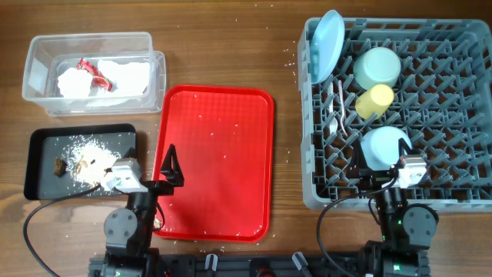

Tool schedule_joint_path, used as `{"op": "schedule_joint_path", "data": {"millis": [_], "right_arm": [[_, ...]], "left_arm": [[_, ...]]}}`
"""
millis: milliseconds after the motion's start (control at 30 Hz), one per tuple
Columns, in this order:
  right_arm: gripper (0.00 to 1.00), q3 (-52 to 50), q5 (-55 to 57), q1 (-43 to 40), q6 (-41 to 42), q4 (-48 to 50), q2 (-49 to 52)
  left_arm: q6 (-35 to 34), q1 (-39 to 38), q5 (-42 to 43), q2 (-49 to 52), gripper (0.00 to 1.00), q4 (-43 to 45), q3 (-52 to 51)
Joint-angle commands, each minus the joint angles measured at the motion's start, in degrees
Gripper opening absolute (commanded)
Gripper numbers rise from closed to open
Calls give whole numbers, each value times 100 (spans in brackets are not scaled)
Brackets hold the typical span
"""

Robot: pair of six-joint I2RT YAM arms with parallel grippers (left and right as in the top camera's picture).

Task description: Sort waste into correct bins and load items into the dishwasher rack

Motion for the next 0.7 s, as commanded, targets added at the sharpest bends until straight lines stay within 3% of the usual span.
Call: {"op": "schedule_joint_path", "data": {"millis": [0,100,333,433,667], "right_arm": [[100,-7,4,-24,-52,17,-31],[100,-7,7,-24,-52,17,-31],[100,-7,7,-24,-52,17,-31],[100,-7,7,-24,-55,17,-31],[100,-7,7,-24,-52,17,-31]], "left_arm": [[105,-33,46,-66,100,17,-48],[809,-33,70,-66,100,17,-48],[802,-33,232,-66,100,496,-48],[804,-33,238,-66,100,2,-48],[802,-33,243,-46,100,-7,-48]]}}
